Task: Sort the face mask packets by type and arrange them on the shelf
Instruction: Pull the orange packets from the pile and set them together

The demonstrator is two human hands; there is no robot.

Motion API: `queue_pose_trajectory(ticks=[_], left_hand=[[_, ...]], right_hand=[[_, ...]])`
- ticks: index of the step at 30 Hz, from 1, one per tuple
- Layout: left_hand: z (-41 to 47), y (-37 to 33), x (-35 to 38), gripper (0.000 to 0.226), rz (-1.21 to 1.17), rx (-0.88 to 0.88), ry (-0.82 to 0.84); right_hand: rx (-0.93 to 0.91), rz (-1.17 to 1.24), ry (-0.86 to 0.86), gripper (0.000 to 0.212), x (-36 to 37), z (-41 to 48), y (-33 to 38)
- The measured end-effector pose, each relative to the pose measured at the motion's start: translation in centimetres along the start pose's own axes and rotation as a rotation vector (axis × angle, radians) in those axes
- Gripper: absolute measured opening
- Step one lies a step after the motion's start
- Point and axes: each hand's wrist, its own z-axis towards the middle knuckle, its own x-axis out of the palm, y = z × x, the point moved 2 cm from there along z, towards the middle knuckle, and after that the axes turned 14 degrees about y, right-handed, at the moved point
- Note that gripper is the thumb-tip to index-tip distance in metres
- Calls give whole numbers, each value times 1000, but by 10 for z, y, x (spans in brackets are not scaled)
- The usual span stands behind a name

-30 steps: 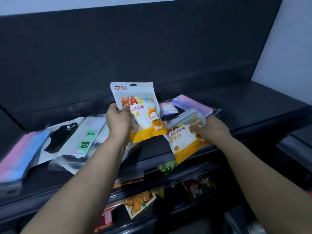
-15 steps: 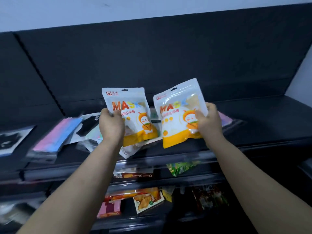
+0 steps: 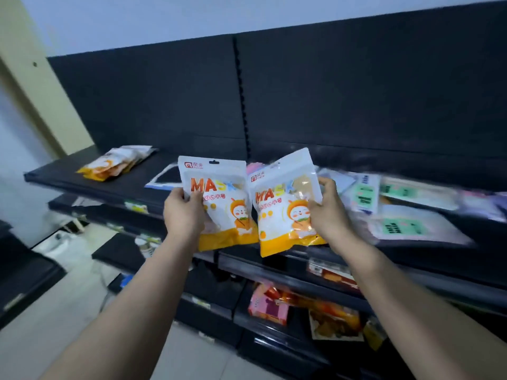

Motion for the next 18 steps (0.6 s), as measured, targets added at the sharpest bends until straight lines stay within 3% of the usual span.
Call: queue_pose_trajectory(ticks=[10, 18], left_hand=[[89, 80, -214, 10, -25, -125, -156], [140, 106, -280, 13, -68, -182, -168]], right_hand=[[-57, 173, 28, 54, 203, 53, 87], [-60, 255, 110, 54, 314, 85, 129]])
